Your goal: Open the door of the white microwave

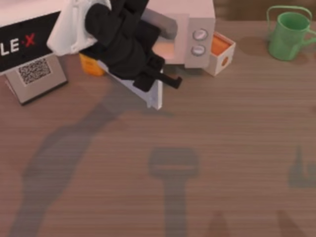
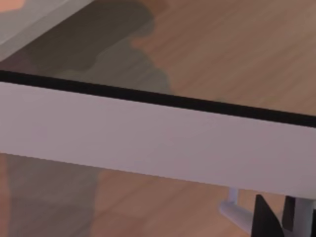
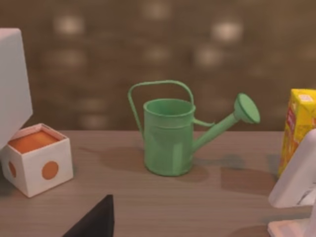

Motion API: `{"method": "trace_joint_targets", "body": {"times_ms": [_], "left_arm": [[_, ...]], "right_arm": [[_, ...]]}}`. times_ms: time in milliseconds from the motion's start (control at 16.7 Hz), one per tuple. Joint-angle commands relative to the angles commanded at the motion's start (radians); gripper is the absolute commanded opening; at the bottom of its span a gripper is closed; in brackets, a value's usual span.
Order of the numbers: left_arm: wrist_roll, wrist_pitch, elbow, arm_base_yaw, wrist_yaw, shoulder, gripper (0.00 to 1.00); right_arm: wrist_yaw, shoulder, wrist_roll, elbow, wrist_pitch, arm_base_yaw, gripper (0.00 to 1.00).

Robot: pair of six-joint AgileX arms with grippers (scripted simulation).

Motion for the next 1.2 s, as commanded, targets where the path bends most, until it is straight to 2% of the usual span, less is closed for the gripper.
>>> {"method": "trace_joint_targets", "body": {"times_ms": [240, 1200], "left_arm": [[0.082, 0.005, -0.045, 0.030, 0.043, -0.036, 0.00], [0.086, 0.005, -0.048, 0.031, 0.046, -0.037, 0.00]], "right_arm": [[0.000, 0.000, 0.000, 0.000, 0.000, 0.000, 1.00], [0.000, 0.000, 0.000, 0.000, 0.000, 0.000, 1.00]]}}
